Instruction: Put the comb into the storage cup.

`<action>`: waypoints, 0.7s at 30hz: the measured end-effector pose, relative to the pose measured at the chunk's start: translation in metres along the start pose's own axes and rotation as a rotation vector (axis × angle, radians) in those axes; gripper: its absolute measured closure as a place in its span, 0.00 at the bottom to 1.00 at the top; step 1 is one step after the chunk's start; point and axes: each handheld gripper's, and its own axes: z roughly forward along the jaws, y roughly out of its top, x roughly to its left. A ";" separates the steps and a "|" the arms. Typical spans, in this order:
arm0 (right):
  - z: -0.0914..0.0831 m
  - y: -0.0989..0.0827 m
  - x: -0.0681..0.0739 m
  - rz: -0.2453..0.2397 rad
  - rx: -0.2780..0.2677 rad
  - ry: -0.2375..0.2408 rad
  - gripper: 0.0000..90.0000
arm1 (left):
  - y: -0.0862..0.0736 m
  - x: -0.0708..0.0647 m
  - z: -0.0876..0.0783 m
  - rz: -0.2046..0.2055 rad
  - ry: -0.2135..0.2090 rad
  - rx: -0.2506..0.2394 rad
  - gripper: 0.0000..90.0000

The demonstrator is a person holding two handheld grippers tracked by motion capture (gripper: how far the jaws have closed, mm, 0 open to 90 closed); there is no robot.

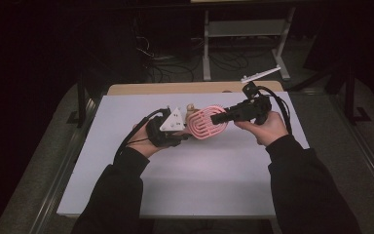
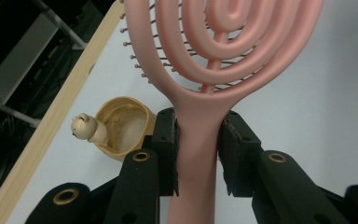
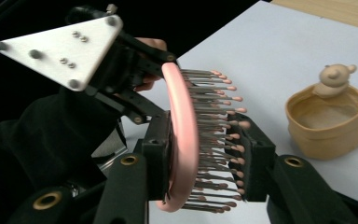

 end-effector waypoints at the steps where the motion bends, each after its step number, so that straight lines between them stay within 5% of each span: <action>1: 0.001 0.001 0.002 -0.006 0.005 -0.003 0.69 | 0.000 0.001 0.000 -0.005 -0.002 0.001 0.77; 16: 0.003 0.023 0.029 -0.059 0.033 -0.068 0.70 | -0.002 0.005 -0.004 -0.081 -0.052 -0.049 0.76; 21: 0.002 0.028 0.034 -0.065 0.041 -0.103 0.70 | -0.004 0.008 -0.007 -0.102 -0.077 -0.067 0.69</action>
